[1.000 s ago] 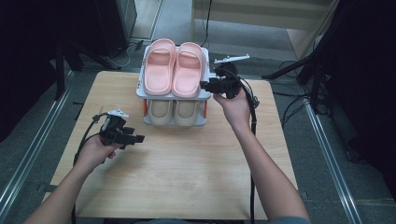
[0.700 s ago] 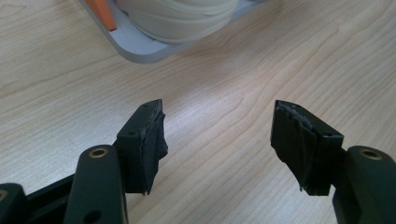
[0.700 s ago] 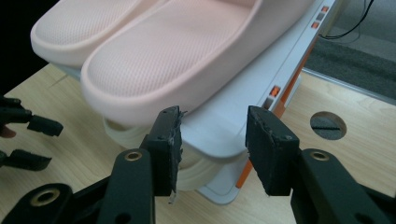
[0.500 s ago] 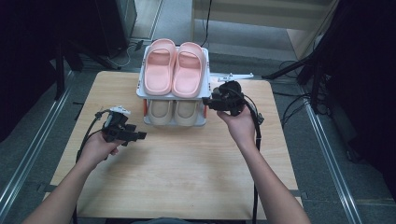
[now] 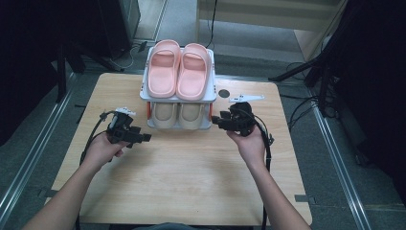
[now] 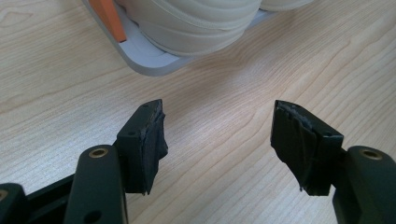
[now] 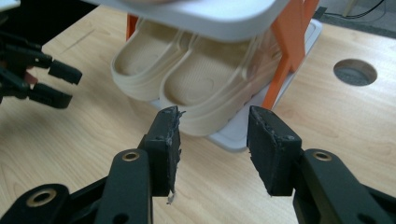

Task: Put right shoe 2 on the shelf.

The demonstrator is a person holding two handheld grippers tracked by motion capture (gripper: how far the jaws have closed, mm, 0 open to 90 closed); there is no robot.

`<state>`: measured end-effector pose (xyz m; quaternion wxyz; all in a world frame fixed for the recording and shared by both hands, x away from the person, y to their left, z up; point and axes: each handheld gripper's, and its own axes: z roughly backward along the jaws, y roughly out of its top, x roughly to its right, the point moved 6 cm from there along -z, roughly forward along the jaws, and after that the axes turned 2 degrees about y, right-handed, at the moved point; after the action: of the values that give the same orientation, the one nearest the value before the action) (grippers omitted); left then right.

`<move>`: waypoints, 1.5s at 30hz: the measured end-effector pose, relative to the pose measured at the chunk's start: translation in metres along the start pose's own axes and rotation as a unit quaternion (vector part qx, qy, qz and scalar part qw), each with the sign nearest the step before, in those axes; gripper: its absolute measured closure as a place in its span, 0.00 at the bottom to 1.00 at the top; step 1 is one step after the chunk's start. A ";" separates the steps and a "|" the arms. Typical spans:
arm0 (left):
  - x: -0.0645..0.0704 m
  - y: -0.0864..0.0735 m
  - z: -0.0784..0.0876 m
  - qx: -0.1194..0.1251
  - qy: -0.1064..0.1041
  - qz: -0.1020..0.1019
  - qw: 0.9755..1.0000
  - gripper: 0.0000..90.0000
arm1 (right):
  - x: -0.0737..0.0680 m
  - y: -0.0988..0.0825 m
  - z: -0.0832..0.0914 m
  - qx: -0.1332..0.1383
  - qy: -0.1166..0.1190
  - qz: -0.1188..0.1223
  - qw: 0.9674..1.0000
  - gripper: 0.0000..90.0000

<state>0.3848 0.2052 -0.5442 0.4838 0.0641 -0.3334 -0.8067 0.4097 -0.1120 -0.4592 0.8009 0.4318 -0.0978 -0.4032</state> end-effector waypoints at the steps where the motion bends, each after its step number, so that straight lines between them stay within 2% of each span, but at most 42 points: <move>1: 0.000 0.000 0.000 0.002 -0.001 0.002 1.000 0.39 | 0.000 -0.003 0.000 0.000 0.002 0.000 1.000 0.61; 12: 0.000 0.001 -0.001 -0.004 -0.001 -0.003 1.000 0.39 | 0.001 -0.028 -0.001 0.012 0.011 0.005 1.000 0.61; 13: 0.000 0.001 -0.001 -0.006 -0.001 -0.008 1.000 0.39 | 0.002 -0.031 -0.002 0.013 0.011 0.004 1.000 0.60; 16: 0.002 0.004 -0.002 -0.005 -0.003 -0.021 1.000 0.39 | 0.004 -0.039 -0.005 0.005 0.012 0.009 1.000 0.58; 21: 0.005 0.004 -0.004 -0.007 -0.002 -0.023 1.000 0.39 | 0.011 -0.049 -0.010 0.001 0.016 0.003 1.000 0.58; 28: 0.004 0.004 -0.005 -0.006 -0.001 -0.023 1.000 0.39 | 0.016 -0.055 -0.019 -0.017 0.015 0.006 1.000 0.55; 36: 0.005 0.003 -0.006 -0.013 -0.001 -0.031 0.999 0.39 | 0.018 -0.058 -0.023 -0.027 0.007 0.008 1.000 0.55; 45: 0.008 0.001 -0.010 -0.020 -0.003 -0.034 0.999 0.37 | 0.018 -0.058 -0.024 -0.030 0.008 0.009 0.999 0.51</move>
<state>0.3858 0.1934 -0.5493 0.4565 0.0629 -0.3165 -0.8292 0.4011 -0.1281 -0.5221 0.8178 0.4099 -0.0832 -0.3953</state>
